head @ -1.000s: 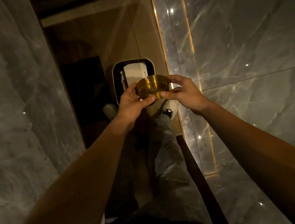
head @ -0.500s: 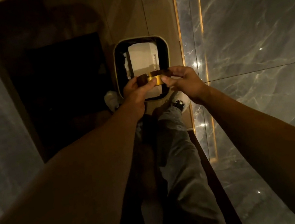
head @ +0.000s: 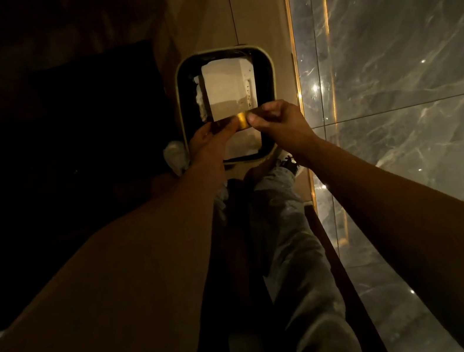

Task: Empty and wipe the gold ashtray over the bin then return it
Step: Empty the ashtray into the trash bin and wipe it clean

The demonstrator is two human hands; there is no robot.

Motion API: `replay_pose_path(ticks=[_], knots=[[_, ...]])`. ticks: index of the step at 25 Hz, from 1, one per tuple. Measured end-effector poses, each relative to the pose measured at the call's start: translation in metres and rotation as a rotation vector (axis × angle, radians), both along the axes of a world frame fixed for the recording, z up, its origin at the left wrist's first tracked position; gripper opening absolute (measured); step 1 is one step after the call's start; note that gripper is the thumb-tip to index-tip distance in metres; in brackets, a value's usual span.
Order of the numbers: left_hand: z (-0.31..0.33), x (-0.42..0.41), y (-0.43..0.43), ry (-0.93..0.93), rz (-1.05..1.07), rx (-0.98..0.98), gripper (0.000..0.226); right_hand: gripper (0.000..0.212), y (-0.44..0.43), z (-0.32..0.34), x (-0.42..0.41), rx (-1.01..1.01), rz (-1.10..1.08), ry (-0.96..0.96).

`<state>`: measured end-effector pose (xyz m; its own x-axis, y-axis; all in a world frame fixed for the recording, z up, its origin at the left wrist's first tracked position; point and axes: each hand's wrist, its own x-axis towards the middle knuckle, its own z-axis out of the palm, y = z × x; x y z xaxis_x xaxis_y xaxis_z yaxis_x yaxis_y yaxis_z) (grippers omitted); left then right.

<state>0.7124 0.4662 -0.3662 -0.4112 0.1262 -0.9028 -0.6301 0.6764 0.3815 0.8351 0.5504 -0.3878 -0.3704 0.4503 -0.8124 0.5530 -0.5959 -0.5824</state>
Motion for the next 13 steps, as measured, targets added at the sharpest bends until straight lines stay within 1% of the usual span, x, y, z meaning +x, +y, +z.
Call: replay_pose_path(ticks=[3, 6, 8, 11, 13], knots=[[-0.008, -0.002, -0.001, -0.016, 0.002, -0.007, 0.039, 0.052, -0.002, -0.006, 0.001, -0.029, -0.004, -0.011], [-0.014, -0.003, 0.001, 0.005, 0.005, -0.023, 0.04, 0.046, -0.004, -0.01, -0.003, -0.008, -0.003, -0.03], [-0.02, -0.004, 0.003, 0.021, -0.021, -0.026, 0.044, 0.042, -0.004, -0.013, -0.007, 0.01, -0.013, -0.042], [-0.023, -0.007, 0.006, 0.028, -0.054, -0.037, 0.057, 0.035, -0.005, -0.013, -0.01, 0.02, -0.056, -0.04], [-0.022, -0.009, 0.009, 0.048, -0.066, -0.055, 0.054, 0.032, -0.005, -0.014, -0.011, 0.015, -0.056, -0.039]])
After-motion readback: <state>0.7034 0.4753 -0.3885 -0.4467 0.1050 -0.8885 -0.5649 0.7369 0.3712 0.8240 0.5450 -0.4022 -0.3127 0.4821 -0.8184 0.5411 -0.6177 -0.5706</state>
